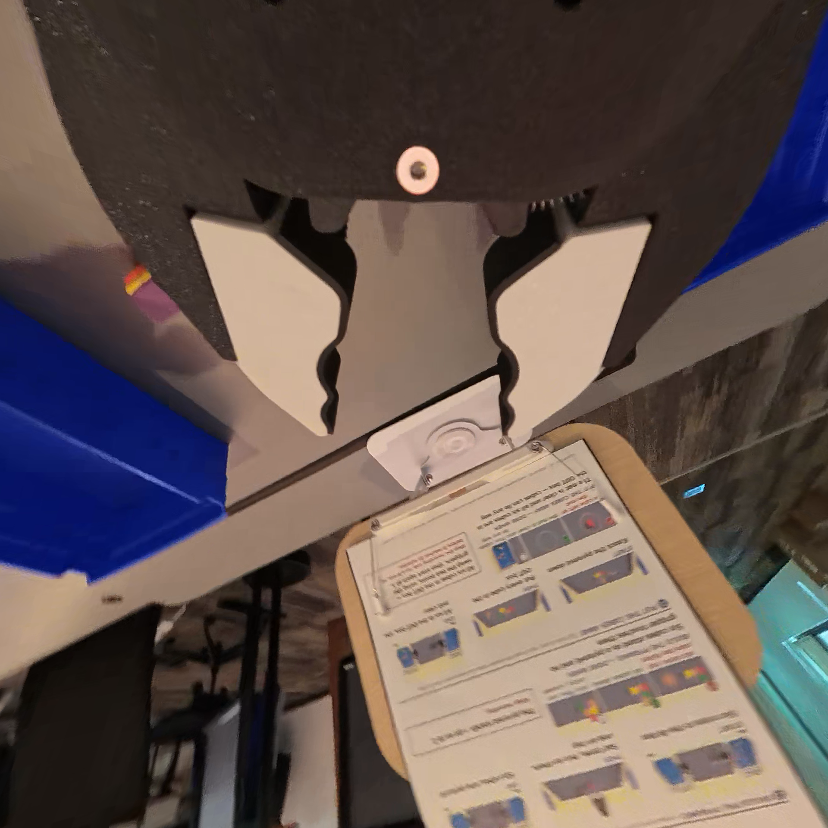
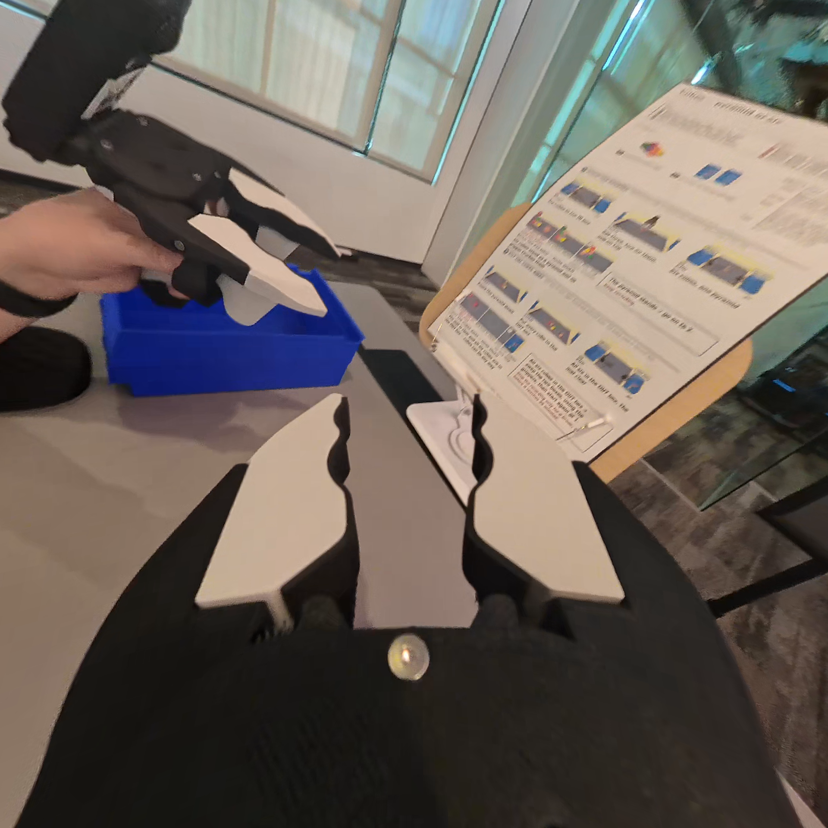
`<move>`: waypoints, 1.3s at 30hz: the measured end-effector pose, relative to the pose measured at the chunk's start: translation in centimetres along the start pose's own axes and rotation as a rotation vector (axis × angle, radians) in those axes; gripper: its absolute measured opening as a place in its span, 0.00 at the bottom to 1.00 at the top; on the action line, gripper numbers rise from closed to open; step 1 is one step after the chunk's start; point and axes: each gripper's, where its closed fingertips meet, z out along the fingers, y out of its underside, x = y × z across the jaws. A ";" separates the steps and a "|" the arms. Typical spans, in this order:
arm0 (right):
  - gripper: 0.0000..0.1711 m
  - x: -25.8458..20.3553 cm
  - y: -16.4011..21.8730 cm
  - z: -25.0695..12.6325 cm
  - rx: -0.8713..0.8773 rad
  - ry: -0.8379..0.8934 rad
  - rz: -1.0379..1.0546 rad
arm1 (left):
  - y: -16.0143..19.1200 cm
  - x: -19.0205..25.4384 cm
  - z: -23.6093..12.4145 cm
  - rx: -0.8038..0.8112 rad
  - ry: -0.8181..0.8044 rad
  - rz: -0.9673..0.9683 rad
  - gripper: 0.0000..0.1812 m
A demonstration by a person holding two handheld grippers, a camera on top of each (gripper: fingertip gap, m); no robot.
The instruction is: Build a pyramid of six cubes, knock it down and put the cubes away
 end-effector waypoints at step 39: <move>0.36 3.5 -2.2 -6.0 -0.087 0.405 -0.179 | -1.6 4.1 -2.8 0.218 0.033 0.025 0.50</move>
